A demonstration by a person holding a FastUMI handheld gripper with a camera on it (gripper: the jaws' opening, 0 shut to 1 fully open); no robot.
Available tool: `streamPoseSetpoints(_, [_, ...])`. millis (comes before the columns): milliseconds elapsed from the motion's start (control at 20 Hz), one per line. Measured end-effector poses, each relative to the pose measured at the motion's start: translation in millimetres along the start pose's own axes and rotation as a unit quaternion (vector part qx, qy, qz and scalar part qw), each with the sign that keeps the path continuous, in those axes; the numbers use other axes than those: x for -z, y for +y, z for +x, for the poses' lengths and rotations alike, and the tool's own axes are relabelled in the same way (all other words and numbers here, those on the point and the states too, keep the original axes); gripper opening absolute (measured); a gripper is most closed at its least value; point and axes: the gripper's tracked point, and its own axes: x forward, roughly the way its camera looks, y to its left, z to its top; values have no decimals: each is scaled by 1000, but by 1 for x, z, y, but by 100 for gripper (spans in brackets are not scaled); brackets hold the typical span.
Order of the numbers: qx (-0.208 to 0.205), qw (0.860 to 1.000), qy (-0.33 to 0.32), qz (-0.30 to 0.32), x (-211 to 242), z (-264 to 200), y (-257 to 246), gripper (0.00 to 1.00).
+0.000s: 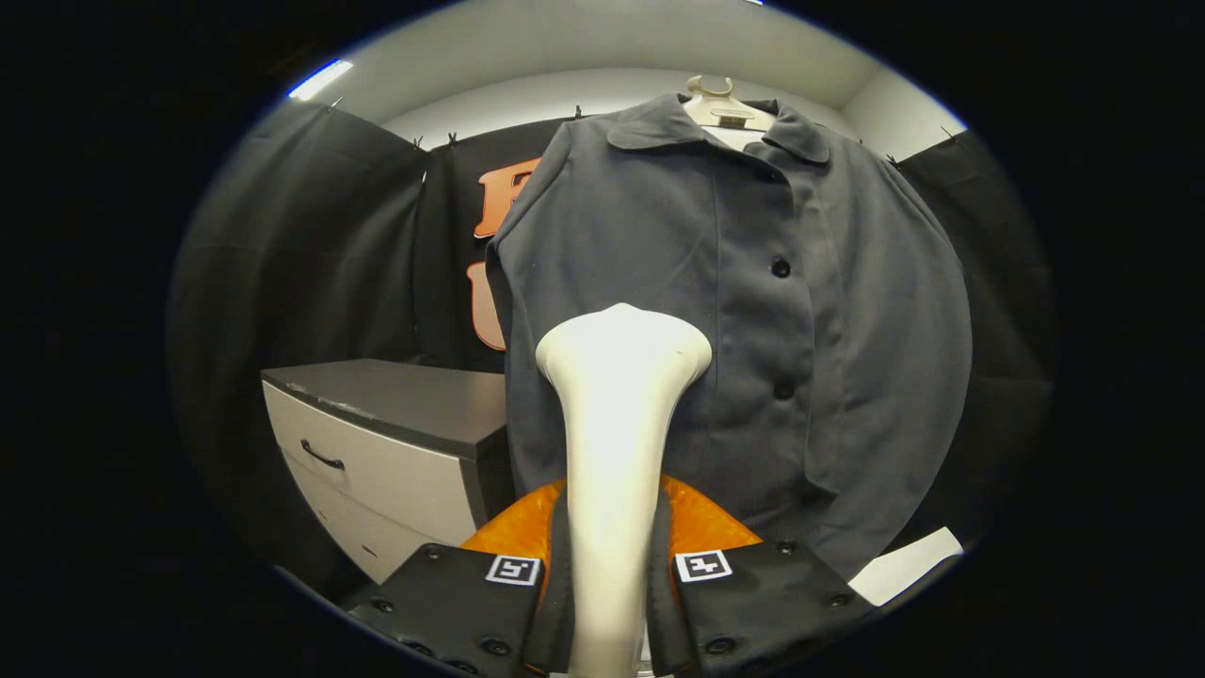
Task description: Iron the clothes twice with a garment steamer, once on the left side and once on the right side.
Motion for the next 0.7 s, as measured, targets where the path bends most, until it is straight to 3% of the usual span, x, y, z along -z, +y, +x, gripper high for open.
streamPoseSetpoints(700, [5, 999, 45, 4, 86, -24, 4, 38])
